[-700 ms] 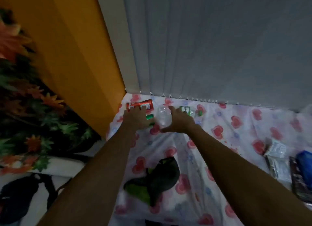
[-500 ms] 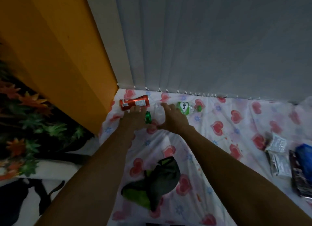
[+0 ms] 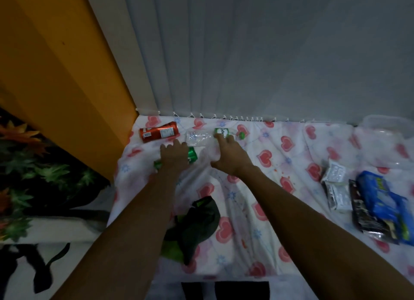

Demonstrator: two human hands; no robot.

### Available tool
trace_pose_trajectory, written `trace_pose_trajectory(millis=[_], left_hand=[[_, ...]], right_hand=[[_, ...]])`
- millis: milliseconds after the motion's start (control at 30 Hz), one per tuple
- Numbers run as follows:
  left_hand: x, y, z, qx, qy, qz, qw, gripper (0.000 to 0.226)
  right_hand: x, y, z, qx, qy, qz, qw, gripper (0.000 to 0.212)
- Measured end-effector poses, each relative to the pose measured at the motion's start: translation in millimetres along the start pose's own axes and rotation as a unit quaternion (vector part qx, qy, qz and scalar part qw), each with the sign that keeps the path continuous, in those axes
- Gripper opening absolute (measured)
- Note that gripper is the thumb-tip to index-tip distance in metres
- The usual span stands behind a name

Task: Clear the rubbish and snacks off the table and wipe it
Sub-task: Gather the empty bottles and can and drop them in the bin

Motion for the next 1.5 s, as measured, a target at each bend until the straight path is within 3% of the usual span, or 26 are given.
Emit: trace_pose_trajectory(millis=[33, 167, 333, 533, 700, 867, 1167, 1500], left_hand=[[7, 9, 12, -0.038, 0.004, 0.008, 0.999, 0.044], [45, 35, 47, 0.020, 0.035, 0.093, 0.995, 0.045], [109, 48, 135, -0.026, 0.048, 0.119, 0.991, 0.056], [190, 30, 241, -0.034, 0.043, 0.149, 0.987, 0.049], [240, 5, 302, -0.051, 0.040, 0.232, 0.970, 0.055], [273, -53, 344, -0.101, 0.030, 0.230, 0.967, 0.063], [311, -172, 359, -0.112, -0.016, 0.263, 0.958, 0.053], [318, -195, 331, -0.130, -0.024, 0.242, 0.961, 0.056]], right_hand=[[3, 5, 11, 0.004, -0.002, 0.003, 1.000, 0.098], [20, 26, 67, 0.017, -0.004, 0.012, 1.000, 0.096], [57, 38, 163, 0.027, 0.009, 0.032, 0.999, 0.096], [104, 28, 291, 0.021, 0.012, 0.037, 0.999, 0.096], [130, 2, 367, -0.001, 0.009, 0.011, 1.000, 0.094], [154, -49, 422, -0.035, -0.020, -0.004, 0.999, 0.089], [202, -172, 453, -0.078, -0.074, -0.030, 0.994, 0.091], [224, -211, 429, -0.103, -0.108, -0.040, 0.988, 0.115]])
Point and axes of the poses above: each hand's wrist, its own z-axis away from the middle knuckle, its own y-axis out of the back of the hand, x = y × z, the point moved 2 cm from there along -z, towards the middle knuckle, and after that the axes turned 2 degrees about -y, right-handed, at the moved point
